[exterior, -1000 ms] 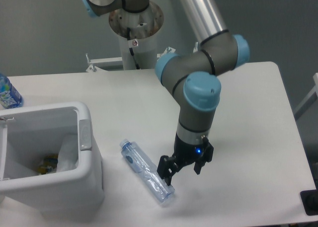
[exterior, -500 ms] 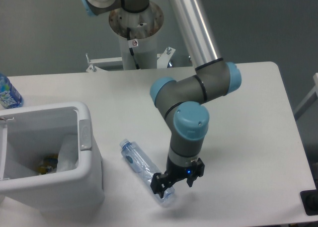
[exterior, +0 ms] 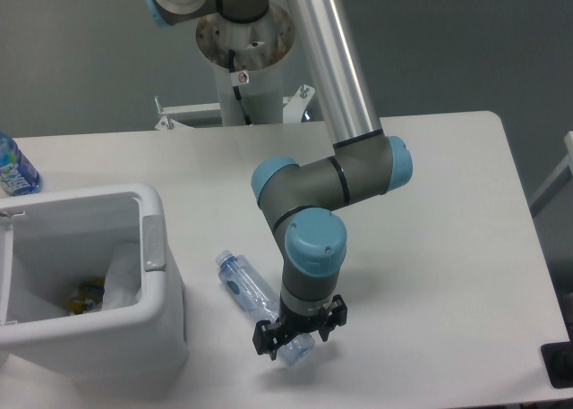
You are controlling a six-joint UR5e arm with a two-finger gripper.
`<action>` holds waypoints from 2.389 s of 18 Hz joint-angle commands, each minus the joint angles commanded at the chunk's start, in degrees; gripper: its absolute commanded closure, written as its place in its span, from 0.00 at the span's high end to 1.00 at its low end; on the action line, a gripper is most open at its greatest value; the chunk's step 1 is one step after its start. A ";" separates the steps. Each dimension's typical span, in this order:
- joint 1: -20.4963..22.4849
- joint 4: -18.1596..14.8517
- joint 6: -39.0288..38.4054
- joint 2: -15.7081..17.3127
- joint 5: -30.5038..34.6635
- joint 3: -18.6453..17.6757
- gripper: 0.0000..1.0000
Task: Place the trash in the trash can
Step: 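Rotate the gripper, close on the bottle's end and lift it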
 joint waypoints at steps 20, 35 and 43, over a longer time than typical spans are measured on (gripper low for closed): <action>-1.85 0.00 -0.18 -1.15 2.99 -0.61 0.67; -1.85 0.00 0.88 0.08 3.08 0.09 0.62; -1.76 0.17 4.39 7.97 2.82 0.35 0.59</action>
